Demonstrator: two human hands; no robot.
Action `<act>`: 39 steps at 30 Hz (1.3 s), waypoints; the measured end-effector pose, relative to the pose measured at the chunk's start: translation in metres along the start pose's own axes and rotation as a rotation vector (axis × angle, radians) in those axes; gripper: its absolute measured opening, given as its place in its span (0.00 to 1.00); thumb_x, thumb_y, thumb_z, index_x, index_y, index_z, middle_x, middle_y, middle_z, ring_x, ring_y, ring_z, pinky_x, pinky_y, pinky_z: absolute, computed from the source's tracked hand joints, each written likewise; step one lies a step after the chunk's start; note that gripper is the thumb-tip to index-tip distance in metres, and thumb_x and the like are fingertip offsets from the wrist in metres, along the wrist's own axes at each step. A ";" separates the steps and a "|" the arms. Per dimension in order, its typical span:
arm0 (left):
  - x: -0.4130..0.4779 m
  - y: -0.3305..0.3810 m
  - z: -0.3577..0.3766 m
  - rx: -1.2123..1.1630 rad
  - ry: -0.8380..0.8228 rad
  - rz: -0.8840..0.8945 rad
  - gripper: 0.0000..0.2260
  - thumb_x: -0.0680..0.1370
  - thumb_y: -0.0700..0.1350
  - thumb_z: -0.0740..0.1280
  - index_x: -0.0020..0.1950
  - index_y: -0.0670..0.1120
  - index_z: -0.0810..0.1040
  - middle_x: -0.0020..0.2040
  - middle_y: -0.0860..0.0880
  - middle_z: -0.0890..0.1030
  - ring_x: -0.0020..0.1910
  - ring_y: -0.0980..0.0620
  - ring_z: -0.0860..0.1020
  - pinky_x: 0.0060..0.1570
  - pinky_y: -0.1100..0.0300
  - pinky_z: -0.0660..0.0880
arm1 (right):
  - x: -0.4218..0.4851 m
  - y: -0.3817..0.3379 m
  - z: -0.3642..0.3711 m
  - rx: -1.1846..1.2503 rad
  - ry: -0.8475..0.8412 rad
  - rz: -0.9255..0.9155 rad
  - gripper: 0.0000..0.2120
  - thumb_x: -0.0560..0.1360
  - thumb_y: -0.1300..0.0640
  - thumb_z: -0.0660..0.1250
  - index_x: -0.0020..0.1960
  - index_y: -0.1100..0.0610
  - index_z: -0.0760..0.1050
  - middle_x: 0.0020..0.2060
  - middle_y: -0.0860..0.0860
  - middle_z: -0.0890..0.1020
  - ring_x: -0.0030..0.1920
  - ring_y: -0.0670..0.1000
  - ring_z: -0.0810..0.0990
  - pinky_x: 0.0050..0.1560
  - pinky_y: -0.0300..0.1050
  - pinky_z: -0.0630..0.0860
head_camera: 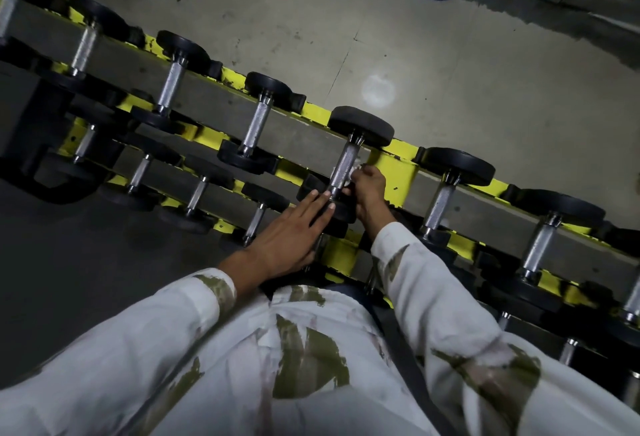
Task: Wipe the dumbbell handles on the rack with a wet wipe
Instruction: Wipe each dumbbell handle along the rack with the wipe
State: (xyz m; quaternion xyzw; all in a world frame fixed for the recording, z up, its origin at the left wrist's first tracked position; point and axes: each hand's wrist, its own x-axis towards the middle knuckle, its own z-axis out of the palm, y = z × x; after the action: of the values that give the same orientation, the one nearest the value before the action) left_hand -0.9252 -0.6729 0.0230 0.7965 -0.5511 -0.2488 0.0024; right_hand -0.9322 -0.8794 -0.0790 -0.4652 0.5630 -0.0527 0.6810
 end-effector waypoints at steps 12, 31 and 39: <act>0.004 -0.028 -0.006 0.040 -0.066 0.135 0.40 0.80 0.49 0.65 0.85 0.43 0.44 0.84 0.41 0.42 0.83 0.43 0.42 0.80 0.45 0.57 | -0.032 0.000 -0.024 -0.230 -0.140 -0.210 0.24 0.70 0.77 0.63 0.59 0.56 0.79 0.43 0.49 0.80 0.40 0.46 0.78 0.40 0.35 0.76; 0.008 -0.040 -0.007 0.076 -0.092 0.199 0.42 0.79 0.50 0.66 0.85 0.43 0.43 0.84 0.42 0.41 0.83 0.42 0.42 0.79 0.43 0.59 | -0.017 0.015 -0.010 -0.084 0.075 -0.246 0.05 0.74 0.60 0.70 0.41 0.57 0.83 0.37 0.52 0.84 0.38 0.50 0.79 0.43 0.45 0.76; 0.005 -0.032 -0.010 0.064 -0.089 0.164 0.40 0.81 0.50 0.64 0.85 0.43 0.43 0.84 0.41 0.41 0.83 0.42 0.42 0.79 0.44 0.58 | -0.032 0.020 -0.013 -0.476 -0.118 -0.257 0.12 0.73 0.67 0.62 0.41 0.53 0.78 0.40 0.51 0.83 0.40 0.51 0.79 0.41 0.43 0.74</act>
State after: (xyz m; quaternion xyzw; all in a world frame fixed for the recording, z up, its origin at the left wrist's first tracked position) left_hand -0.8921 -0.6677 0.0212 0.7365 -0.6217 -0.2651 -0.0274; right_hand -0.9630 -0.8568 -0.0693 -0.6818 0.4554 0.0223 0.5721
